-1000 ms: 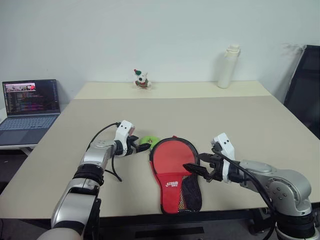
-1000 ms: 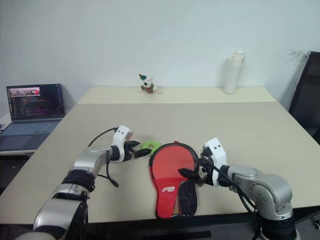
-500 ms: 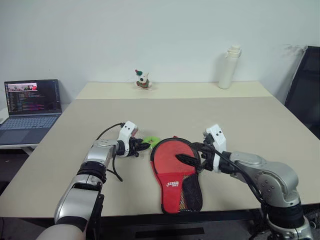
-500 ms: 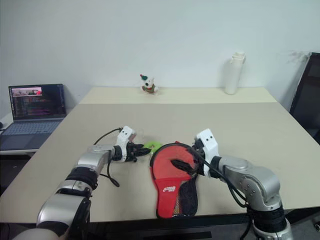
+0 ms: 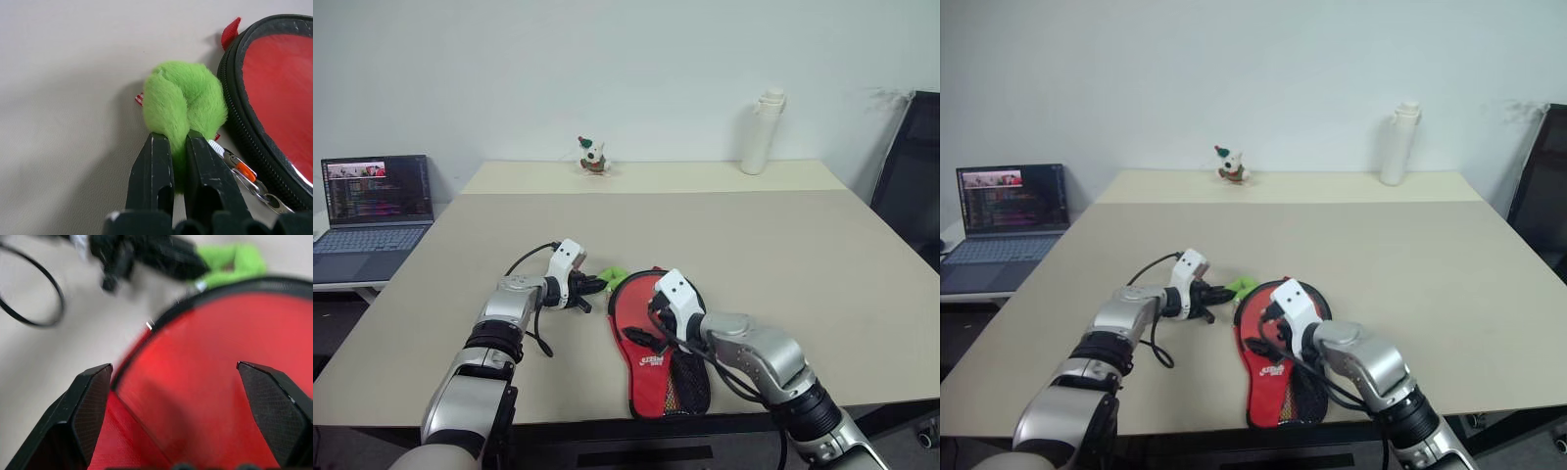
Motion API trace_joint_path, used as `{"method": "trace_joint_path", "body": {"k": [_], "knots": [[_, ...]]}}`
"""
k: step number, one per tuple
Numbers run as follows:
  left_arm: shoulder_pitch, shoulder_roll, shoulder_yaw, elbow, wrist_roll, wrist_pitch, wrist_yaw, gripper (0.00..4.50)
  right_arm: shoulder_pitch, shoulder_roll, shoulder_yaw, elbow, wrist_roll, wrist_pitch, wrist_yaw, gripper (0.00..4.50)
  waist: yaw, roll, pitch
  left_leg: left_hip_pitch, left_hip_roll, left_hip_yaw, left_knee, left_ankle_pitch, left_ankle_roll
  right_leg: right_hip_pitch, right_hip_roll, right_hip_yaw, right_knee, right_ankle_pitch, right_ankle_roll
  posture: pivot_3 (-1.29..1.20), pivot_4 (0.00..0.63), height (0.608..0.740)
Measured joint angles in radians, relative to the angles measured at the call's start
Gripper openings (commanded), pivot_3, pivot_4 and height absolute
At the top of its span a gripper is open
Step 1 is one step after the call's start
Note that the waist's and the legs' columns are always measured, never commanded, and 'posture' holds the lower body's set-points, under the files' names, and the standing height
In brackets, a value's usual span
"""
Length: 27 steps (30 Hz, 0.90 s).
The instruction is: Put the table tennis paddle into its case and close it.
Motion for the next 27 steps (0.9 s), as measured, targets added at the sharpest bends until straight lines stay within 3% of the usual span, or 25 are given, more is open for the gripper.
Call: {"method": "trace_joint_path", "body": {"k": [19, 27], "knots": [[-0.262, -0.091, 0.008, 0.359, 0.106, -0.173, 0.245, 0.01, 0.072, 0.035, -0.016, -0.007, -0.074, -0.042, 0.006, 4.5, 0.001, -0.011, -0.007, 0.0, 0.0, 0.0, 0.001, 0.0, 0.0, 0.001, 0.0, -0.001, 0.001, -0.001, 0.001, 0.0, 0.15, 0.74], [-0.36, -0.162, -0.049, 0.469, 0.232, -0.268, 0.373, 0.01, 0.094, 0.056, -0.022, 0.003, -0.095, -0.05, 0.02, 4.5, 0.002, -0.013, -0.009, 0.001, -0.001, 0.0, 0.001, 0.0, 0.0, 0.002, 0.0, -0.002, 0.001, -0.001, 0.002, 0.0, 0.15, 0.74]]}}
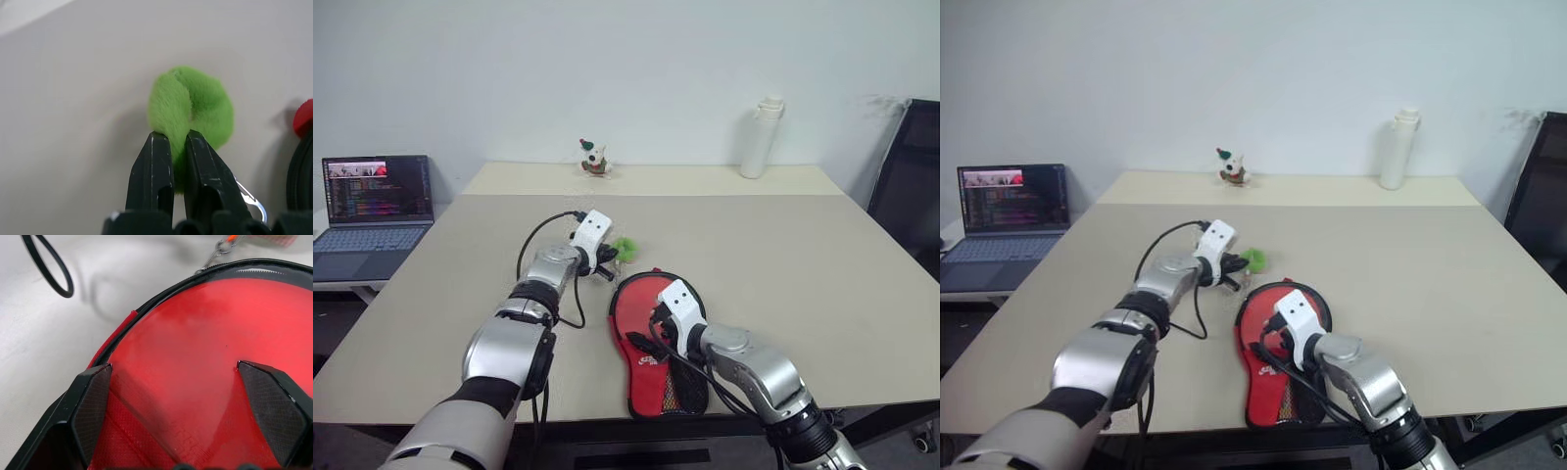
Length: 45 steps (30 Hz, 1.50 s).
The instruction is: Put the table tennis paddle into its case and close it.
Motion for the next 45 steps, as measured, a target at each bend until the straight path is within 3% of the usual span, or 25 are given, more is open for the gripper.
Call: {"method": "trace_joint_path", "body": {"k": [14, 23, 38, 45], "knots": [[-0.076, -0.18, -0.178, 0.049, 0.262, -0.232, 0.118, 0.01, 0.111, 0.0, 0.021, -0.104, -0.021, -0.009, 0.016, 4.5, 0.001, 0.0, -0.006, 0.001, -0.001, 0.001, -0.001, 0.0, 0.0, 0.001, 0.0, 0.0, -0.001, 0.0, 0.0, 0.0, 0.15, 0.74], [-0.122, -0.297, -0.215, 0.053, 0.321, -0.29, 0.12, 0.01, 0.129, 0.013, 0.023, -0.118, -0.039, -0.009, 0.012, 4.5, 0.001, 0.0, -0.007, 0.001, -0.001, 0.001, -0.001, 0.0, 0.0, 0.001, 0.0, 0.0, -0.002, 0.0, 0.0, 0.0, 0.15, 0.74], [-0.093, -0.368, -0.213, 0.053, 0.314, -0.357, -0.102, 0.01, 0.1, 0.03, 0.024, -0.077, -0.048, -0.009, 0.023, 4.5, 0.0, 0.006, -0.012, 0.002, -0.001, 0.002, -0.001, 0.0, 0.0, 0.002, 0.002, 0.001, -0.001, 0.0, 0.0, 0.0, 0.15, 0.74], [-0.088, -0.369, -0.193, 0.05, 0.282, -0.343, -0.164, 2.53, 0.082, 0.031, 0.025, -0.054, -0.049, -0.01, 0.039, 4.5, -0.002, 0.008, -0.015, 0.003, -0.001, 0.002, -0.001, 0.0, 0.0, 0.002, 0.003, 0.001, -0.001, 0.0, 0.0, 0.0, 0.15, 0.74]]}}
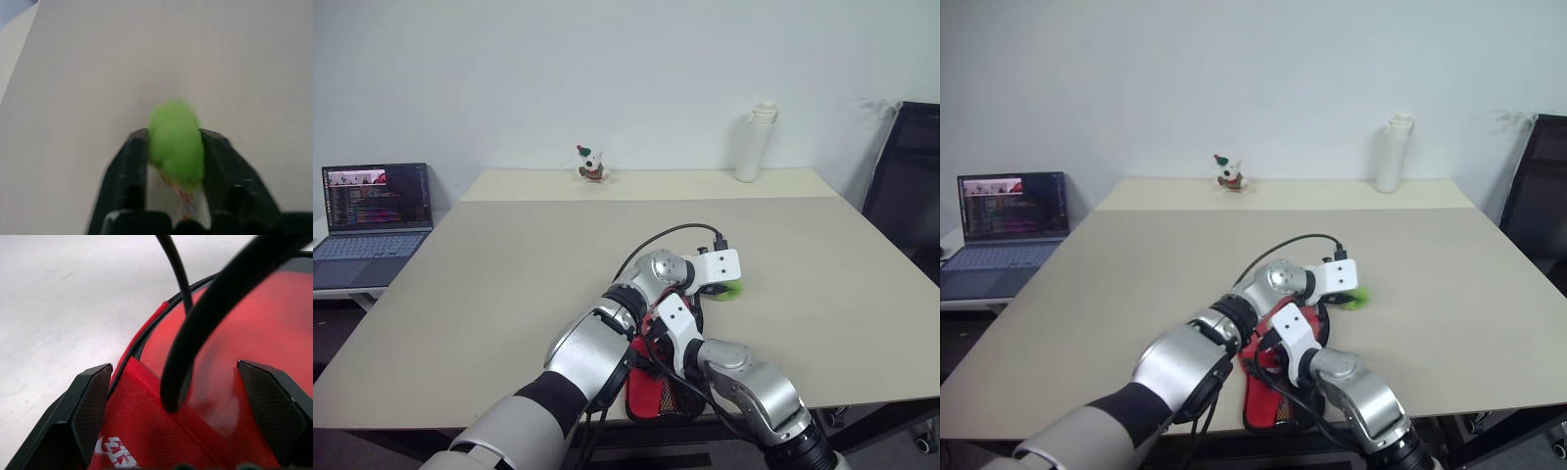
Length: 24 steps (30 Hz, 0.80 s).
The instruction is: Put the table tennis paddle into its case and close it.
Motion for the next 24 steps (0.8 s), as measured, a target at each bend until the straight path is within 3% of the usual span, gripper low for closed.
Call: {"method": "trace_joint_path", "body": {"k": [4, 14, 24], "knots": [[0.0, 0.008, 0.0, -0.001, -0.005, 0.018, 0.026, 3.96, -0.015, 0.002, 0.003, 0.017, 0.0, 0.0, 0.004, 4.5, -0.003, 0.001, -0.001, 0.001, 0.0, -0.001, 0.0, 0.0, 0.0, 0.0, 0.001, 0.001, 0.0, 0.0, 0.0, 0.0, 0.15, 0.74], [-0.006, 0.088, 0.127, -0.012, -0.105, 0.079, 0.096, 3.96, -0.053, 0.032, -0.039, 0.056, 0.013, 0.008, 0.001, 4.5, -0.002, 0.001, -0.001, 0.0, 0.001, -0.001, 0.0, 0.0, 0.0, 0.0, 0.003, 0.001, 0.0, 0.0, 0.0, 0.0, 0.15, 0.74], [0.021, 0.205, 0.215, -0.074, -0.201, 0.097, 0.056, 3.96, -0.066, 0.041, -0.099, 0.009, 0.053, 0.108, -0.002, 4.5, -0.001, 0.001, -0.001, -0.001, 0.001, -0.001, -0.001, 0.0, 0.0, -0.001, 0.002, 0.0, 0.0, 0.0, 0.0, 0.0, 0.15, 0.74]]}}
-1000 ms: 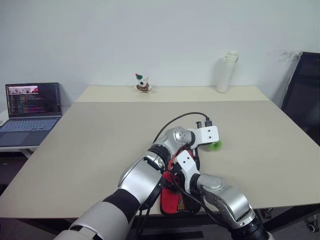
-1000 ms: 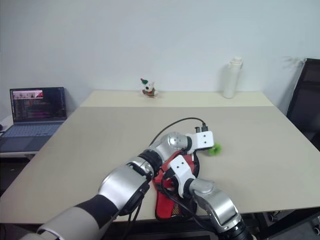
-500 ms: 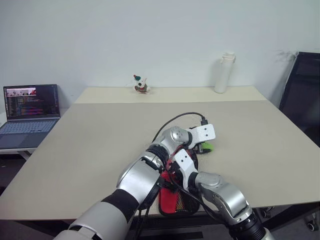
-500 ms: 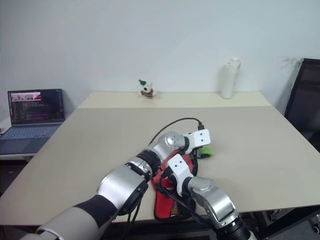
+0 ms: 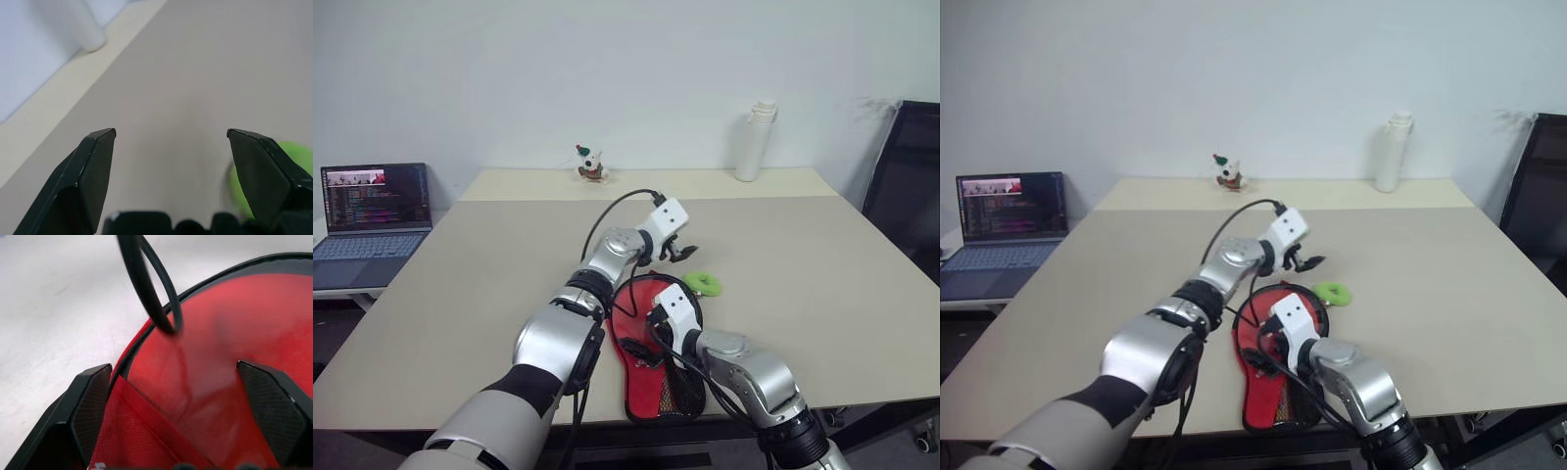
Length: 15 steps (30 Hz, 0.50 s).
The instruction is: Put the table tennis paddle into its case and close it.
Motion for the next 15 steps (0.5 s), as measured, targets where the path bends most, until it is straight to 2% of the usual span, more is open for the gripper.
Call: {"method": "trace_joint_path", "body": {"k": [4, 7, 10, 15], "knots": [[0.061, 0.039, 0.04, -0.035, -0.073, 0.04, -0.129, 3.96, 0.001, -0.025, -0.055, -0.076, 0.039, 0.099, -0.002, 4.5, 0.0, 0.0, 0.002, -0.002, 0.001, 0.0, 0.0, 0.0, 0.0, -0.002, 0.0, -0.001, 0.0, 0.0, 0.0, 0.0, 0.15, 0.74], [0.139, 0.075, 0.056, -0.1, -0.123, 0.087, -0.256, 3.96, -0.003, -0.076, -0.171, -0.204, 0.116, 0.225, 0.007, 4.5, 0.001, 0.001, 0.004, -0.003, 0.001, 0.0, 0.0, 0.0, 0.0, -0.003, -0.001, 0.0, -0.001, 0.0, 0.0, 0.0, 0.15, 0.74], [0.205, 0.094, 0.058, -0.157, -0.14, 0.118, -0.288, 3.96, -0.045, -0.082, -0.332, -0.31, 0.226, 0.365, 0.026, 4.5, 0.002, 0.001, 0.005, -0.003, 0.001, -0.002, 0.0, 0.0, 0.0, -0.003, -0.001, -0.001, -0.001, 0.001, -0.001, 0.0, 0.15, 0.74], [0.294, 0.076, 0.041, -0.32, -0.171, 0.189, -0.326, 3.96, -0.106, -0.124, -0.464, -0.357, 0.326, 0.492, 0.036, 4.5, 0.002, 0.001, 0.005, -0.003, 0.001, -0.003, 0.0, 0.0, 0.0, -0.002, -0.002, 0.0, -0.001, 0.0, -0.001, 0.0, 0.15, 0.74]]}}
